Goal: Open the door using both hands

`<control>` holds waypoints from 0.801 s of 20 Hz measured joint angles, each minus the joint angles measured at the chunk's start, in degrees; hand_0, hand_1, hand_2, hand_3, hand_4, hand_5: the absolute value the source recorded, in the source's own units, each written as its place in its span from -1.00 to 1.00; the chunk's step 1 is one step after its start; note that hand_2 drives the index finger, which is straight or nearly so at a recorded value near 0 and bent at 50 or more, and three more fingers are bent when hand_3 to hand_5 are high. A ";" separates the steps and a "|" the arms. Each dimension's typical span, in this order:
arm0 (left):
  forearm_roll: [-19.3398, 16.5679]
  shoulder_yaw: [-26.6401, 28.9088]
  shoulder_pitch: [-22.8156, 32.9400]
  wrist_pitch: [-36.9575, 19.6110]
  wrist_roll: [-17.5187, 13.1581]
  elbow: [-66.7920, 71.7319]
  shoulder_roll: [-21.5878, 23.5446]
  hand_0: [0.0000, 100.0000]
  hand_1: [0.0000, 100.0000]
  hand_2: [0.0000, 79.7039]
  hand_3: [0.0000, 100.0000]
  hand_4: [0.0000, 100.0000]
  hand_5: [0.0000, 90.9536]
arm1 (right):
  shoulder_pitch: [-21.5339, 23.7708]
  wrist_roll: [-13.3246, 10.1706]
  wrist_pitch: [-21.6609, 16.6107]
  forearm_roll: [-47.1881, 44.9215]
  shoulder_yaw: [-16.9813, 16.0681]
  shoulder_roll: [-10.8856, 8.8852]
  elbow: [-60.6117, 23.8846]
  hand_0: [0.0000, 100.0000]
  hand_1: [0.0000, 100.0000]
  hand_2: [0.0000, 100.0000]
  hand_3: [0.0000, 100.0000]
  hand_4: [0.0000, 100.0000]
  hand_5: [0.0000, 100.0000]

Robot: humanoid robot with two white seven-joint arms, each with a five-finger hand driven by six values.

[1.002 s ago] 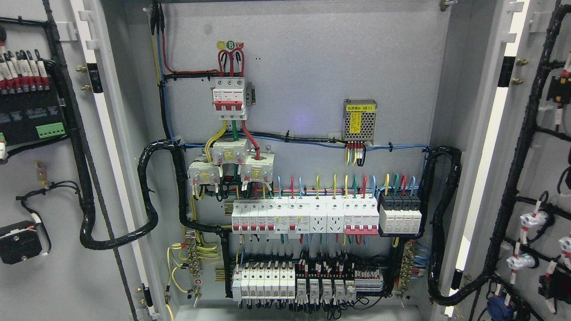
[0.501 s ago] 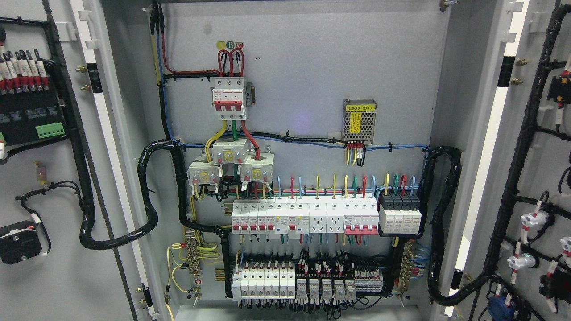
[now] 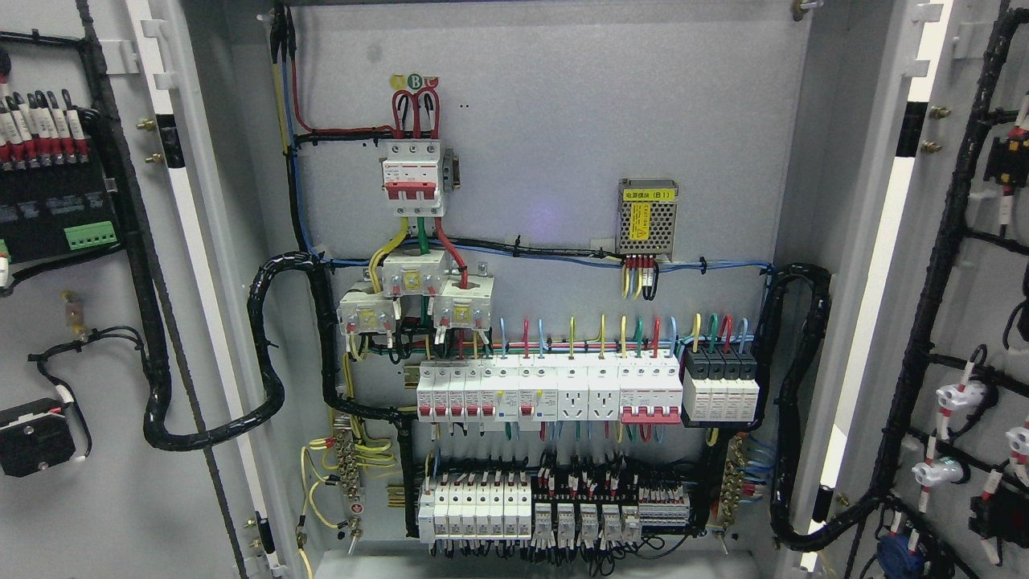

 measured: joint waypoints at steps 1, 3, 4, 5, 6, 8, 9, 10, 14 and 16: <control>-1.08 -0.84 0.22 0.00 0.00 -0.41 -0.38 -1.00 -1.00 -1.00 -1.00 -0.95 -1.00 | -0.26 0.07 -0.01 0.03 0.48 -0.09 -0.10 -0.54 -1.00 -1.00 -1.00 -1.00 -1.00; -3.21 -2.46 0.58 0.00 0.00 -1.05 -1.33 -1.00 -1.00 -1.00 -1.00 -0.95 -1.00 | -0.86 0.13 -0.01 0.16 1.68 -0.24 -0.26 -0.54 -1.00 -1.00 -1.00 -1.00 -1.00; -4.50 -3.18 0.72 0.00 0.01 -1.32 -1.88 -1.00 -1.00 -1.00 -1.00 -0.95 -1.00 | -1.26 0.14 -0.01 0.27 2.31 -0.33 -0.34 -0.54 -1.00 -1.00 -1.00 -1.00 -1.00; -5.66 -3.84 0.89 0.00 0.03 -1.57 -2.49 -1.00 -1.00 -1.00 -1.00 -0.95 -1.00 | -1.61 0.15 -0.01 0.36 3.00 -0.38 -0.40 -0.54 -1.00 -1.00 -1.00 -1.00 -1.00; -6.96 -4.49 1.20 0.00 0.04 -1.79 -3.20 -1.00 -1.00 -1.00 -1.00 -0.95 -1.00 | -1.94 0.15 0.06 0.49 3.62 -0.45 -0.44 -0.54 -1.00 -1.00 -1.00 -1.00 -1.00; -9.37 -5.51 1.77 0.00 0.07 -2.17 -4.52 -1.00 -1.00 -1.00 -1.00 -0.95 -1.00 | -2.48 0.16 0.24 0.97 5.10 -0.56 -0.48 -0.54 -1.00 -1.00 -1.00 -1.00 -1.00; -10.41 -5.99 2.14 0.00 0.10 -2.32 -5.30 -1.00 -1.00 -1.00 -1.00 -0.95 -1.00 | -2.72 0.16 0.32 1.44 5.96 -0.60 -0.51 -0.54 -1.00 -1.00 -1.00 -1.00 -1.00; -11.45 -6.38 2.47 0.00 0.11 -2.44 -6.02 -1.00 -1.00 -1.00 -1.00 -0.95 -1.00 | -2.90 0.17 0.35 1.96 6.83 -0.64 -0.51 -0.54 -1.00 -1.00 -1.00 -1.00 -1.00; -15.11 -7.62 3.71 0.00 0.11 -2.33 -9.09 -1.00 -1.00 -1.00 -1.00 -0.95 -1.00 | -3.20 0.22 0.40 4.96 10.99 -0.51 -0.13 -0.54 -1.00 -1.00 -1.00 -1.00 -1.00; -16.35 -8.02 4.38 0.00 0.04 -2.05 -10.51 -1.00 -1.00 -1.00 -1.00 -0.95 -1.00 | -2.87 0.39 0.42 6.70 13.48 -0.26 0.51 -0.54 -1.00 -1.00 -1.00 -1.00 -1.00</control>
